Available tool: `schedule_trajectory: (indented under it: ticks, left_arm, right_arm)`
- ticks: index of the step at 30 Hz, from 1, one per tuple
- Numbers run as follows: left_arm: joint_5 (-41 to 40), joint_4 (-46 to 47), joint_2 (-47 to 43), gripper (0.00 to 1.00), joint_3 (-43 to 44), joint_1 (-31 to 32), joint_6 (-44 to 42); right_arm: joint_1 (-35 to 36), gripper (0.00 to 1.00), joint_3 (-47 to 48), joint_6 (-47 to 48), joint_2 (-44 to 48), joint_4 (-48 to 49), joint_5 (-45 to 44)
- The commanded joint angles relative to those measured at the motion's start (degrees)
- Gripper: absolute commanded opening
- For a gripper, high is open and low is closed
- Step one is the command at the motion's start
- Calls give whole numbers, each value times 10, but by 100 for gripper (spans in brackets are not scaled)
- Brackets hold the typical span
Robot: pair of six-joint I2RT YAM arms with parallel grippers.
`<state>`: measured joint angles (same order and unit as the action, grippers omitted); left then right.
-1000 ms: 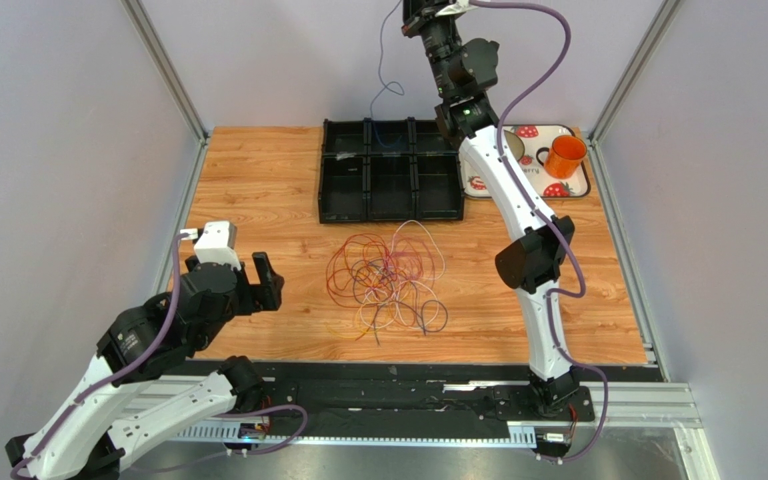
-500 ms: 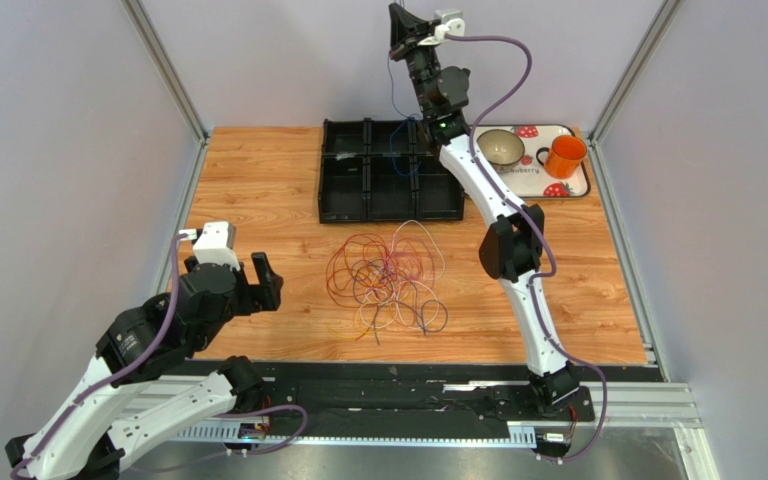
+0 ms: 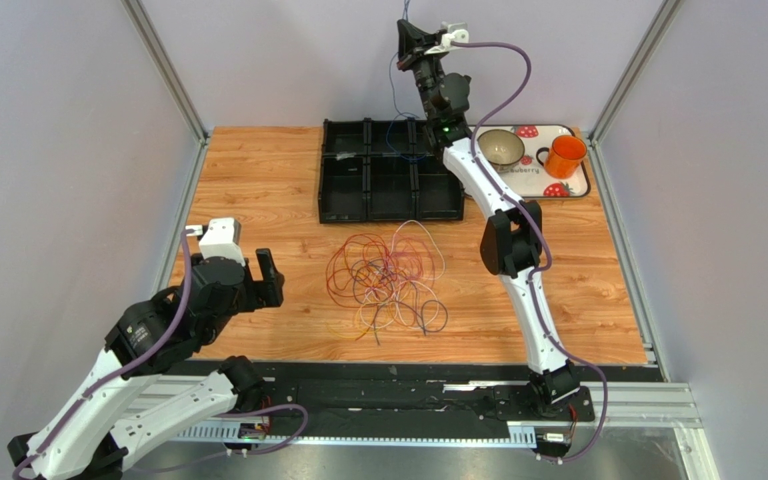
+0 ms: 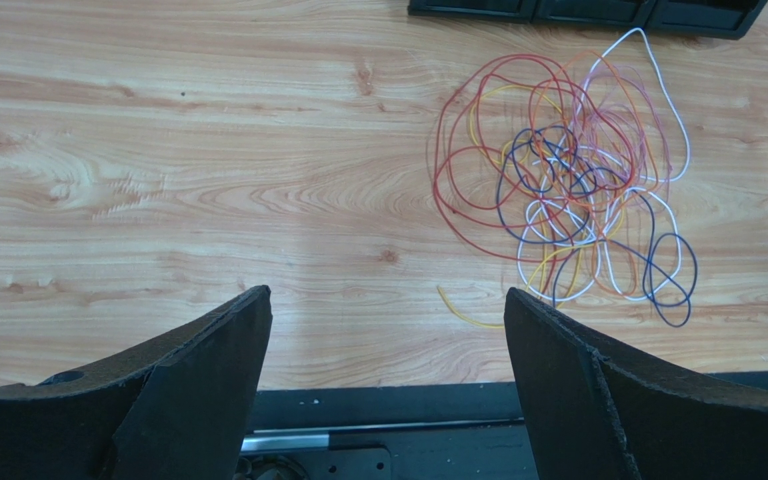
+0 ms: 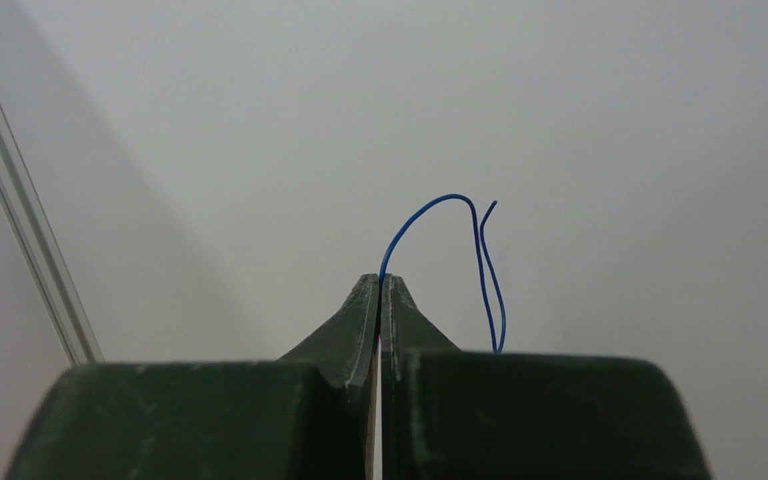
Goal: Untangle the cables
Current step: Place the cable in the bin.
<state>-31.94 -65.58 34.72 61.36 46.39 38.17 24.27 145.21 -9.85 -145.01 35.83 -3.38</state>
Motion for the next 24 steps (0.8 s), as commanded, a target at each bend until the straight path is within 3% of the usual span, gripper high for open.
schedule_trajectory:
  ticks: [1, 10, 24]
  left_arm:
    - [4, 5, 5, 94, 15, -5, -11]
    - [7, 5, -3, 94, 14, -6, -12]
    - [7, 6, -27, 93, 13, -6, -9]
  right_arm:
    - [2, 0, -30, -43, -1, 11, -3]
    - [14, 0, -106, -35, -8, -13, -13]
    - [18, 0, -267, -89, 53, -45, -16]
